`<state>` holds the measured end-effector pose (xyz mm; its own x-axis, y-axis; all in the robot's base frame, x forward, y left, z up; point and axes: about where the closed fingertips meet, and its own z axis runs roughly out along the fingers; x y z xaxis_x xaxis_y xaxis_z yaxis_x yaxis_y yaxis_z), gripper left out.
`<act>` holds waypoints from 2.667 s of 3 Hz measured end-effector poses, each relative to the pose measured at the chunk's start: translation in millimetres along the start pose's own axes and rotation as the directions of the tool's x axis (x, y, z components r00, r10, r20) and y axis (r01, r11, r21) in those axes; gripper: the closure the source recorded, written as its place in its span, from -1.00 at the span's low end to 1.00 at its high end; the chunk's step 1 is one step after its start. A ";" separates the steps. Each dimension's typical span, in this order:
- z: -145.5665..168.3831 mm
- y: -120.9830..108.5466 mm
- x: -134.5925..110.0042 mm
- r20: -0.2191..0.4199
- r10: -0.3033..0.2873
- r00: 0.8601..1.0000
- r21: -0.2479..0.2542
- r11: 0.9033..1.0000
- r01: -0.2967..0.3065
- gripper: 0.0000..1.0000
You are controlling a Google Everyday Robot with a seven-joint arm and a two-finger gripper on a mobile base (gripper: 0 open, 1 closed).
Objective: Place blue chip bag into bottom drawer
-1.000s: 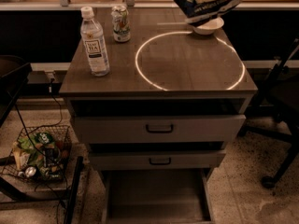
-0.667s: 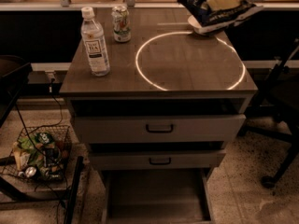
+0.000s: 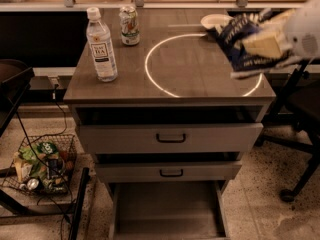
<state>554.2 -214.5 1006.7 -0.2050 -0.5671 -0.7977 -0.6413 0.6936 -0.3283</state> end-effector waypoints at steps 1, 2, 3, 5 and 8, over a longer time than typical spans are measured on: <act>-1.3 33.7 66.3 0.026 0.154 0.988 -0.012 0.988 -0.153 1.00; -9.1 82.8 181.2 0.032 0.490 0.871 -0.035 0.872 -0.489 1.00; -18.2 110.7 242.7 0.031 0.675 0.737 -0.031 0.737 -0.675 1.00; -0.1 105.1 266.2 -0.056 0.693 0.718 -0.008 0.719 -0.695 1.00; 29.3 145.2 480.5 -0.447 0.736 0.509 -0.033 0.555 -0.831 1.00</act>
Offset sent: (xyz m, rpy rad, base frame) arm -0.1477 -0.0860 -0.2574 0.6788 0.3531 -0.3648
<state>384.2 -373.3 560.9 -0.9066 0.0229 -0.4215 -0.2099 0.8418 0.4973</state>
